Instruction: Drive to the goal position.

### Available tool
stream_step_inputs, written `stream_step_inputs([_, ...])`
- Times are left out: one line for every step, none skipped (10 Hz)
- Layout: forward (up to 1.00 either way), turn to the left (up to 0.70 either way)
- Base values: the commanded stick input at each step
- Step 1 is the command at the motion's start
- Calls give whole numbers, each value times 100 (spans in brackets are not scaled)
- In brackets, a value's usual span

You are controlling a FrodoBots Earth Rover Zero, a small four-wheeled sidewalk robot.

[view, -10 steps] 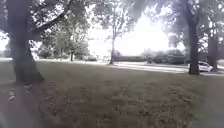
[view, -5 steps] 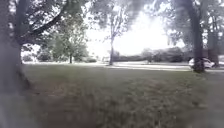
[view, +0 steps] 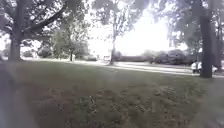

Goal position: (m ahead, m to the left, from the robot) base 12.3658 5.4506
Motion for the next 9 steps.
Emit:
stream_step_inputs([70,0])
stream_step_inputs([70,0])
stream_step_inputs([70,0])
stream_step_inputs([70,0])
stream_step_inputs([70,0])
stream_step_inputs([70,0])
stream_step_inputs([70,0])
stream_step_inputs([70,0])
stream_step_inputs([70,0])
